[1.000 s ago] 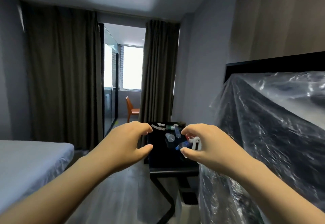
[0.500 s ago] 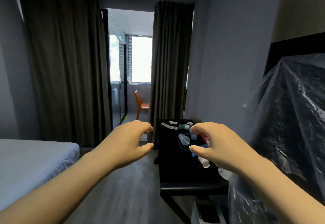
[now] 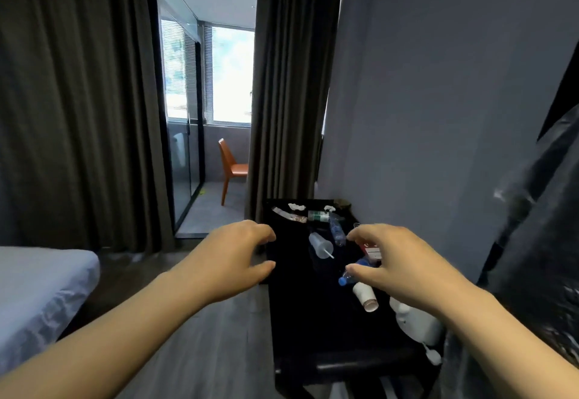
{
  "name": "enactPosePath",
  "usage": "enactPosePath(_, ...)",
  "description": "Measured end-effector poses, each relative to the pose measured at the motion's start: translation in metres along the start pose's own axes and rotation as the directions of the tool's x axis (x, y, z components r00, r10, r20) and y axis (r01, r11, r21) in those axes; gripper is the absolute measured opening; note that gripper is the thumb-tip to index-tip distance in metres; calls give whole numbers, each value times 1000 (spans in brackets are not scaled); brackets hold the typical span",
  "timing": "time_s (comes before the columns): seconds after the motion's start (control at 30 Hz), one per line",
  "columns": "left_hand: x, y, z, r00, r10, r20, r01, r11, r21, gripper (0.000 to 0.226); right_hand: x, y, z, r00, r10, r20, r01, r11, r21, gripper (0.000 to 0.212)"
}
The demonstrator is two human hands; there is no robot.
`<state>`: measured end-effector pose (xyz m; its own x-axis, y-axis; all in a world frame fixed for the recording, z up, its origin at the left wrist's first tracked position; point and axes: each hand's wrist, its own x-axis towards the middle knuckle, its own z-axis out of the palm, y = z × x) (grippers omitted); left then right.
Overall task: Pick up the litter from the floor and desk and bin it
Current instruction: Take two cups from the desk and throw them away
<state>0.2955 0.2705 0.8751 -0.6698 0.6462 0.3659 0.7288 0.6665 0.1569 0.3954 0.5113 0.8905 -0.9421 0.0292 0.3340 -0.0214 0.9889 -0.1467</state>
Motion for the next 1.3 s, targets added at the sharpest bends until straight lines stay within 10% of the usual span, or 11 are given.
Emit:
enactPosePath(0.87, 315, -256, 139, 960, 224, 168, -202, 970, -136, 44, 314, 77, 182, 925, 340, 169, -359, 928, 96, 49)
enactPosePath(1.3, 458, -287, 250, 859, 359, 364, -302, 931, -206, 42, 364, 170, 251, 749, 615, 248, -657, 737, 158, 52)
